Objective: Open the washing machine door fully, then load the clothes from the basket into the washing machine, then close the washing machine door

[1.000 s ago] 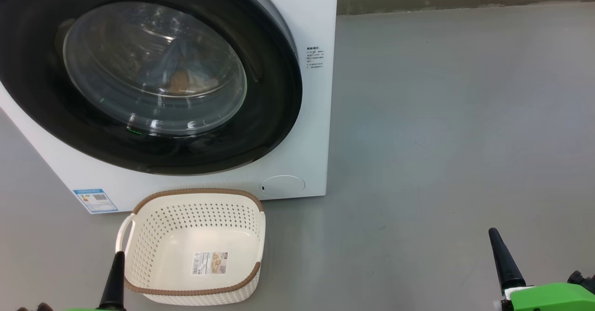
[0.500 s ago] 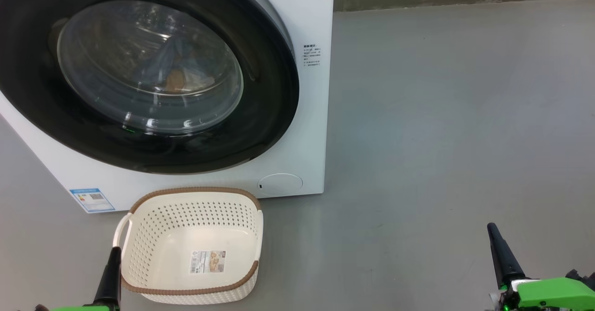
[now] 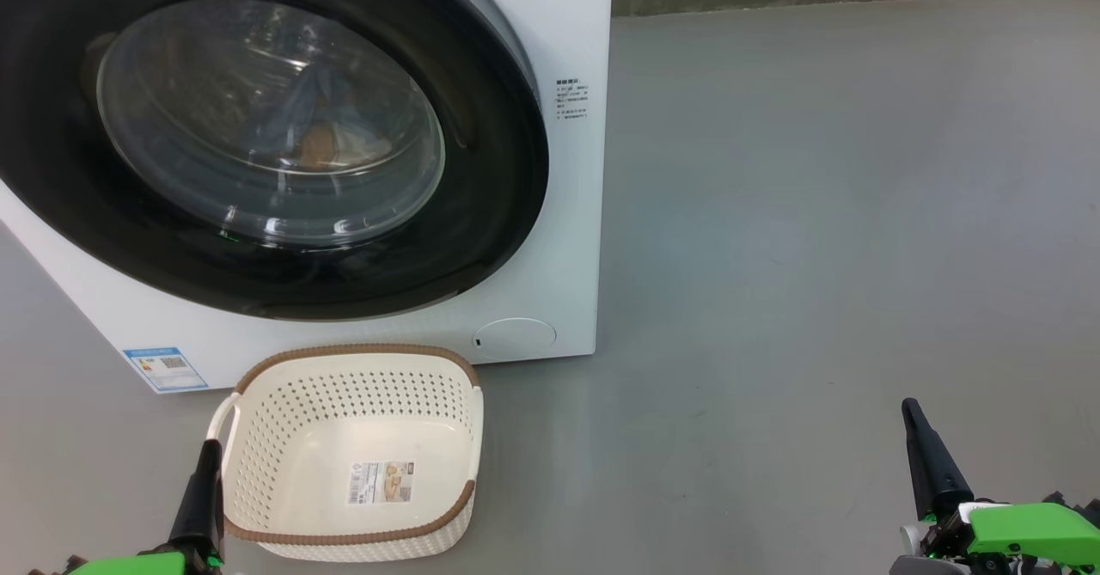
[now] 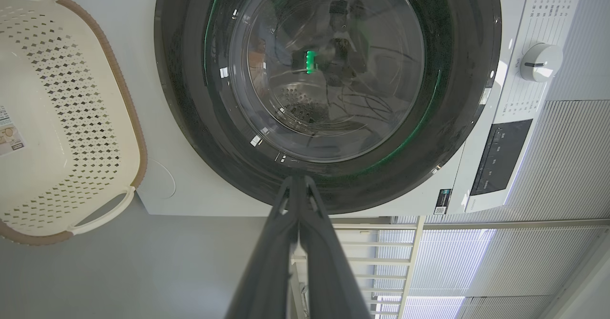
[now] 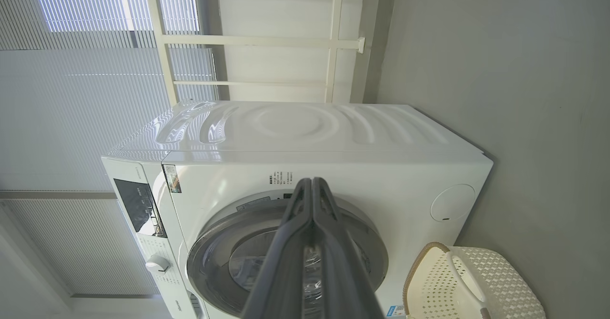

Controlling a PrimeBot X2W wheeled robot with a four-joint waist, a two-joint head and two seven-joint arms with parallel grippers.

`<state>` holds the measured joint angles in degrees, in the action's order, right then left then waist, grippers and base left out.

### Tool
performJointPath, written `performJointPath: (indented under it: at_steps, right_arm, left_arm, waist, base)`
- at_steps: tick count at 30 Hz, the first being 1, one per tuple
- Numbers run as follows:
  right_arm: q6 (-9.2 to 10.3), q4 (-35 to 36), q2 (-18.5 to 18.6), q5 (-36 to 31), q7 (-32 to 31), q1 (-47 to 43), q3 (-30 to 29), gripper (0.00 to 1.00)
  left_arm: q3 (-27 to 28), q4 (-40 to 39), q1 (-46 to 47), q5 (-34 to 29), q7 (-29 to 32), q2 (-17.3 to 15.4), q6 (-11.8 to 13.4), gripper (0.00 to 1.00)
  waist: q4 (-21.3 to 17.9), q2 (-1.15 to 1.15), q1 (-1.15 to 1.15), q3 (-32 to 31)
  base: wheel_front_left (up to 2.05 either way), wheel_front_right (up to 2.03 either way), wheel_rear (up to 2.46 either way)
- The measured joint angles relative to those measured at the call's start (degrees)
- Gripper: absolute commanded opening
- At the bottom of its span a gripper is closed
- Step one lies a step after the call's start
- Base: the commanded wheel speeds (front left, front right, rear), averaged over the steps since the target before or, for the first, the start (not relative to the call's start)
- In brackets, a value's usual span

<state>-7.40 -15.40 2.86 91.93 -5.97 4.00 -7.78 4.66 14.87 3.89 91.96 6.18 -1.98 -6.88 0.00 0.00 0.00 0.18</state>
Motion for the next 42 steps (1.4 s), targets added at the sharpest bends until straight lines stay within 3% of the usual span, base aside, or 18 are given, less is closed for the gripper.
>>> performJointPath:
  at_steps: [42]
  right_arm:
    - [0.00, 0.0, -0.1, 0.0, 0.0, 0.0, -0.1, 0.00]
  left_arm:
    - [0.1, 0.0, 0.0, 0.0, 0.0, 0.0, 0.0, 0.00]
  waist:
    - [0.0, 0.00, 0.00, 0.0]
  base:
    - [0.00, 0.00, 0.00]
